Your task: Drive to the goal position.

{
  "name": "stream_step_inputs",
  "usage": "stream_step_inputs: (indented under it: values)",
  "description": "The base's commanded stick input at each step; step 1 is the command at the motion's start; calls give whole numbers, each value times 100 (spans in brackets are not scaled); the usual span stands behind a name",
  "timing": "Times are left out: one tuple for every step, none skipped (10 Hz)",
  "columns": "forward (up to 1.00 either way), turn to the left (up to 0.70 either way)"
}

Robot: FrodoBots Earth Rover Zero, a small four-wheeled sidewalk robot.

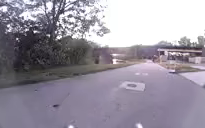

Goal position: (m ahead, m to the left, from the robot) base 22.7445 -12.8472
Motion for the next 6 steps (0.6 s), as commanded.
stream_step_inputs:
  values:
    - [70, -35]
    - [70, -35]
    - [70, -35]
    - [70, -35]
    - [70, -35]
    - [70, -35]
